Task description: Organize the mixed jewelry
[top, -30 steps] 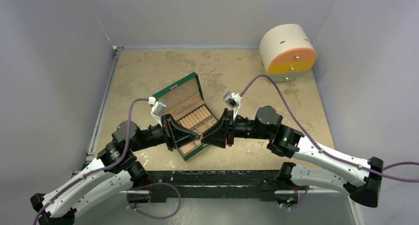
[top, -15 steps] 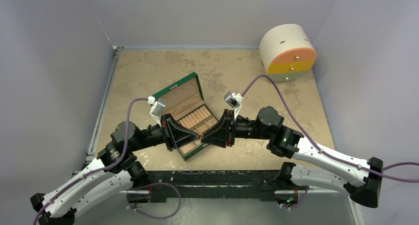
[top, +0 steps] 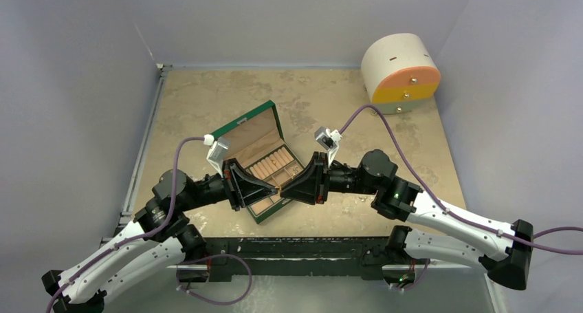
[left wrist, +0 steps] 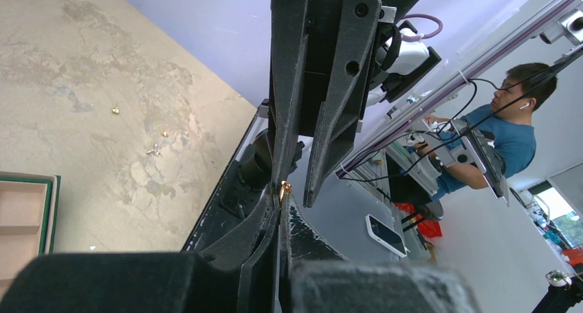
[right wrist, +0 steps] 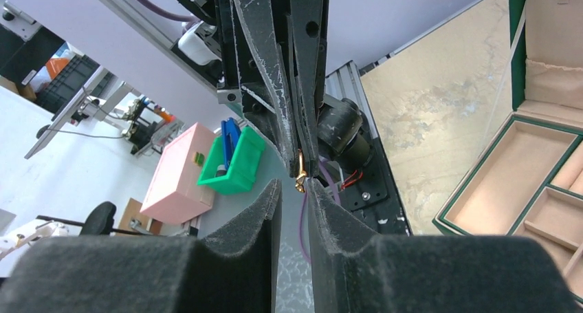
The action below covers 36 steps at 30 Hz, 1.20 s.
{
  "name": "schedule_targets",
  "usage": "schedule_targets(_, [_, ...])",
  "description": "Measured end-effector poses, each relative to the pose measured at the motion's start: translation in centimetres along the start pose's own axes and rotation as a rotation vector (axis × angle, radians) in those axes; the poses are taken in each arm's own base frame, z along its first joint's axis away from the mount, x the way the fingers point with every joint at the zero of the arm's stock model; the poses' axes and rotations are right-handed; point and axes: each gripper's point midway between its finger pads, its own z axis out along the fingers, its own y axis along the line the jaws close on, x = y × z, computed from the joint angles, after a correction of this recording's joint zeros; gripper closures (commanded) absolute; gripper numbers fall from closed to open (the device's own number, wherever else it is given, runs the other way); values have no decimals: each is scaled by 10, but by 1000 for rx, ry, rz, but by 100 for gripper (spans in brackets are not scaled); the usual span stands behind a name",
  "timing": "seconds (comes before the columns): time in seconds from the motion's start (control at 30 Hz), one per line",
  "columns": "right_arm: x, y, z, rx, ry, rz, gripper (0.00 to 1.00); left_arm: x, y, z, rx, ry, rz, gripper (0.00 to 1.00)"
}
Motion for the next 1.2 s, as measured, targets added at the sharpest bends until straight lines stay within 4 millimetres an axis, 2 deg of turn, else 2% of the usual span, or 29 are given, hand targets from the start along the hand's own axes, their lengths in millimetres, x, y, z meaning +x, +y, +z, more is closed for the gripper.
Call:
schedule_targets(1.0, [-5, 1, 3, -14, -24, 6, 81, -2, -3, -2, 7, -8, -4, 100])
schedule_targets(1.1, [-4, -1, 5, -10, -19, 8, 84, -2, -3, -2, 7, -8, -4, 100])
schedule_targets(1.2, [-4, -1, 5, -10, -18, 9, 95, -2, -3, -2, 7, -8, -4, 100])
